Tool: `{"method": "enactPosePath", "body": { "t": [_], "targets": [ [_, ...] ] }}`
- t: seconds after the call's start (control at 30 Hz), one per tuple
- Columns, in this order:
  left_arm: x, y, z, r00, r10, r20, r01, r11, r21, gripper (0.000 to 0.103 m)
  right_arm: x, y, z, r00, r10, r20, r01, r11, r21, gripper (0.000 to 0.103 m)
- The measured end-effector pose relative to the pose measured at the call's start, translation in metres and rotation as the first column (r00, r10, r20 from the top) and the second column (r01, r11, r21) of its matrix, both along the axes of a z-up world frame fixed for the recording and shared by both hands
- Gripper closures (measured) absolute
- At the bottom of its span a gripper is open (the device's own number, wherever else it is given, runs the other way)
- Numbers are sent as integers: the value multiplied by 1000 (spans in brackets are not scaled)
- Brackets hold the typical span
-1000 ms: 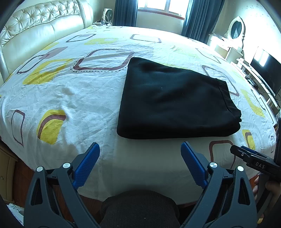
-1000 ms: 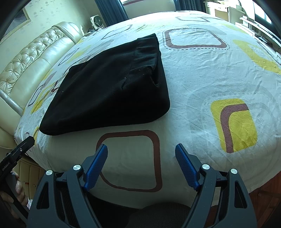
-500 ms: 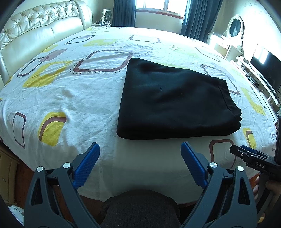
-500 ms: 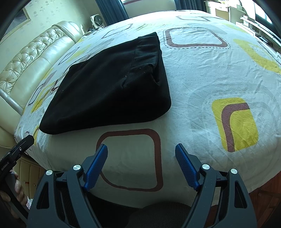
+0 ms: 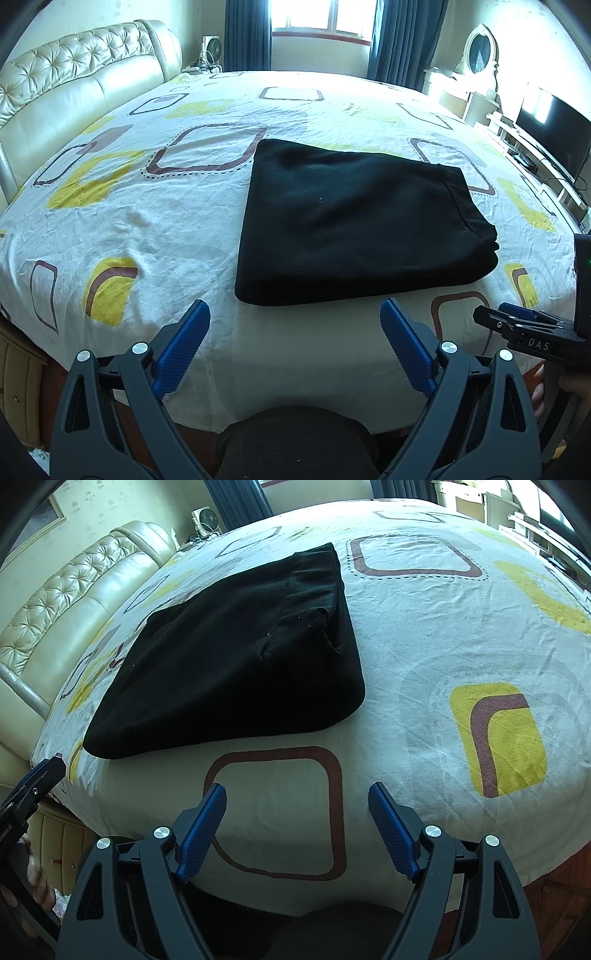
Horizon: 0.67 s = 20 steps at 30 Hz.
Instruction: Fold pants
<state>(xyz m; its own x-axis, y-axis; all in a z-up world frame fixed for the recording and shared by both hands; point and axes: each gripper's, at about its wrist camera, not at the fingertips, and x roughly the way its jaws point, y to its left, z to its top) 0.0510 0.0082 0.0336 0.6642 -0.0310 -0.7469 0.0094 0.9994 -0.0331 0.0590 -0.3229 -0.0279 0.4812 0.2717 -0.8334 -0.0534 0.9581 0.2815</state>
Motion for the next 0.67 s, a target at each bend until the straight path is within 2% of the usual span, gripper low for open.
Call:
{"method": "enactPosePath", "body": {
  "t": [0.1, 0.17, 0.27, 0.33, 0.43, 0.57, 0.67],
  "targets": [
    [-1, -2, 4, 1000, 12, 16, -12, 1000, 12, 9, -1, 1, -1, 1000, 3, -3, -3, 1000, 1, 25],
    [0, -2, 6, 1000, 13, 17, -13, 1000, 2, 2, 0, 0, -1, 1000, 4, -4, -4, 1000, 2, 25],
    [-2, 6, 7, 998, 56, 22, -53, 994, -93, 2, 1, -1, -1, 1000, 3, -4, -3, 1000, 5, 25],
    [-1, 8, 9, 998, 65, 6, -64, 991, -114, 2, 1, -1, -1, 1000, 1, -4, -1, 1000, 6, 25],
    [2, 1, 15, 999, -19, 38, 21, 998, -63, 2, 2, -5, 1, 1000, -2, -7, 2, 1000, 20, 25],
    [25, 18, 29, 997, -10, 74, 10, 1000, -11, 2, 8, -14, 16, 1000, -7, 7, 6, 998, 69, 25],
    [65, 52, 29, 994, 66, 87, -69, 997, 36, 2, 26, -28, 37, 998, -23, 54, 18, 996, 89, 25]
  ]
}}
